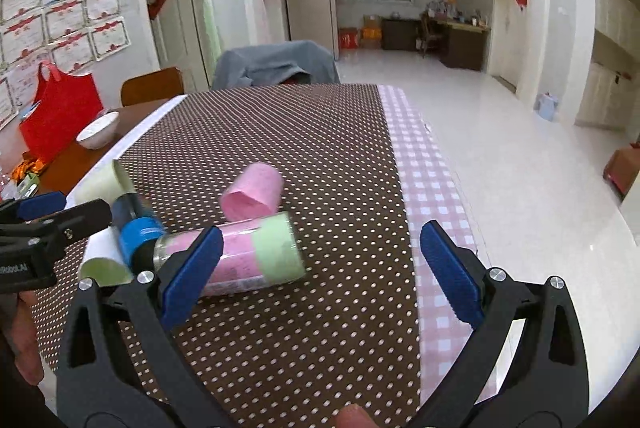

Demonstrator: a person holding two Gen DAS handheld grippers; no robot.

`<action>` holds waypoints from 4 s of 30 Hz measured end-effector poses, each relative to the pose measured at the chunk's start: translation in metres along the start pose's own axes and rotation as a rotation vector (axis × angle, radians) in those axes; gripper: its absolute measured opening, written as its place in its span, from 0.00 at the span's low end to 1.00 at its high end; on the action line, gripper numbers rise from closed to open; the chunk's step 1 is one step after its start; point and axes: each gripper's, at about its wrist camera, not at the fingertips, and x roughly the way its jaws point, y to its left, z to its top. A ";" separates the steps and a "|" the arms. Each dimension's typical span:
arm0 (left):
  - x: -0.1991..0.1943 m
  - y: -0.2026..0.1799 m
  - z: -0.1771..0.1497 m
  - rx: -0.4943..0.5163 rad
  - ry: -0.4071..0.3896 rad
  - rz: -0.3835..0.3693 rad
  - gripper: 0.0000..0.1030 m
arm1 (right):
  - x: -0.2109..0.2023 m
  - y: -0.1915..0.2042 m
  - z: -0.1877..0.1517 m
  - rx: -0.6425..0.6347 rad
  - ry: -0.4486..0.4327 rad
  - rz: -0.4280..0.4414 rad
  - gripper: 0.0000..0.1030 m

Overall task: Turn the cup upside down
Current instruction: 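Move the left gripper to the translucent pink cup and close on it, then lift the pink cup with the left gripper and rotate it rim up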

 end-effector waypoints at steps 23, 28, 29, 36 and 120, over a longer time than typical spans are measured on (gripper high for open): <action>0.153 -0.024 0.058 -0.099 0.359 -0.082 0.96 | 0.087 -0.034 0.019 0.064 0.157 0.009 0.94; 0.176 -0.029 0.062 -0.109 0.407 -0.086 0.96 | 0.098 -0.037 0.021 0.083 0.170 0.024 0.94; 0.182 -0.029 0.062 -0.115 0.420 -0.085 0.96 | 0.100 -0.038 0.021 0.087 0.175 0.027 0.94; 0.213 -0.032 0.068 -0.158 0.474 -0.105 0.96 | 0.107 -0.045 0.019 0.111 0.188 0.033 0.94; 0.041 0.027 -0.117 -0.272 0.238 -0.282 0.65 | -0.062 0.026 -0.073 0.008 -0.005 0.083 0.94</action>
